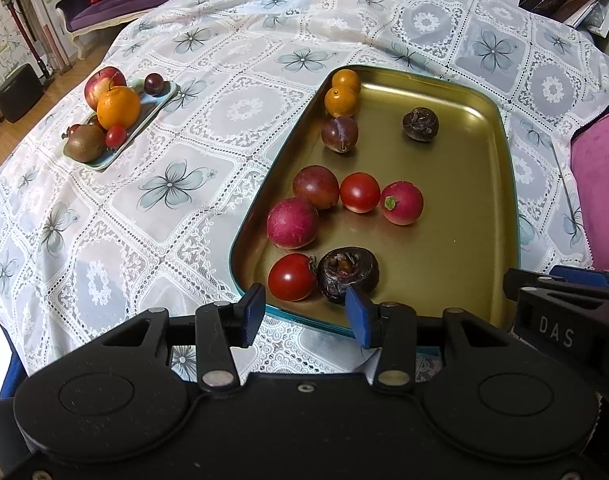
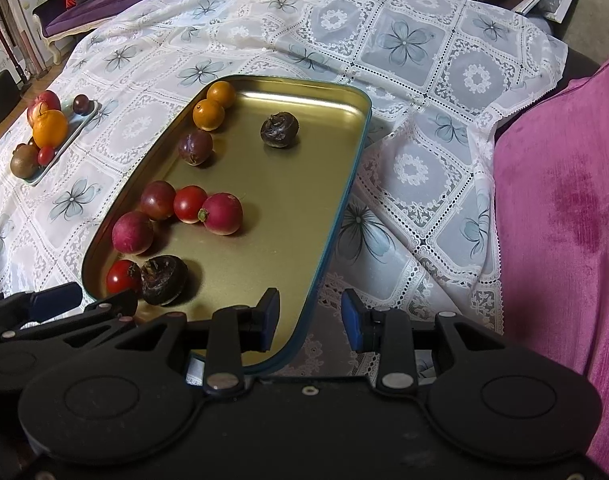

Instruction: Organize fruits

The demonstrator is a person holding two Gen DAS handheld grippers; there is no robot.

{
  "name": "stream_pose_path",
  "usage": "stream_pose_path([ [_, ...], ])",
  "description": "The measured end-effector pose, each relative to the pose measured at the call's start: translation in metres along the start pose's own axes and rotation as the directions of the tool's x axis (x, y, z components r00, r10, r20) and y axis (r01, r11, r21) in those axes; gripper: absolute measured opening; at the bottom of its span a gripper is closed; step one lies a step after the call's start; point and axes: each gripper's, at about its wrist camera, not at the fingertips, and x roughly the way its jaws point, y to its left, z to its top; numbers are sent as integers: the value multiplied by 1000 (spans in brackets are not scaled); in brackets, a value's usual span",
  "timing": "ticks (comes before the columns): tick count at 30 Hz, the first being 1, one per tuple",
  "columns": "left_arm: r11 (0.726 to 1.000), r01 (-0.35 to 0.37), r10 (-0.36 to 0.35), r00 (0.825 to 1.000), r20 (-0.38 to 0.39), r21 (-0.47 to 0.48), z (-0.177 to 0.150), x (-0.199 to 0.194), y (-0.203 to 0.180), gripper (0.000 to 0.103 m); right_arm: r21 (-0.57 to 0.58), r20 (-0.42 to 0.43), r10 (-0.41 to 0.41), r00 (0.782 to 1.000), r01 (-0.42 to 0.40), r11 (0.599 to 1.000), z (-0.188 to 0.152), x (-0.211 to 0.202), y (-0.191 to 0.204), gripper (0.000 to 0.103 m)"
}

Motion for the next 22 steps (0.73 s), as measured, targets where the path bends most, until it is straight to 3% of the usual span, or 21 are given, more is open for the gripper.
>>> stream_pose_path([
  [22, 1000, 15, -15, 1000, 6, 0, 3, 1, 2, 52, -1, 3, 5, 1000, -5, 1000, 2, 1, 2, 36],
])
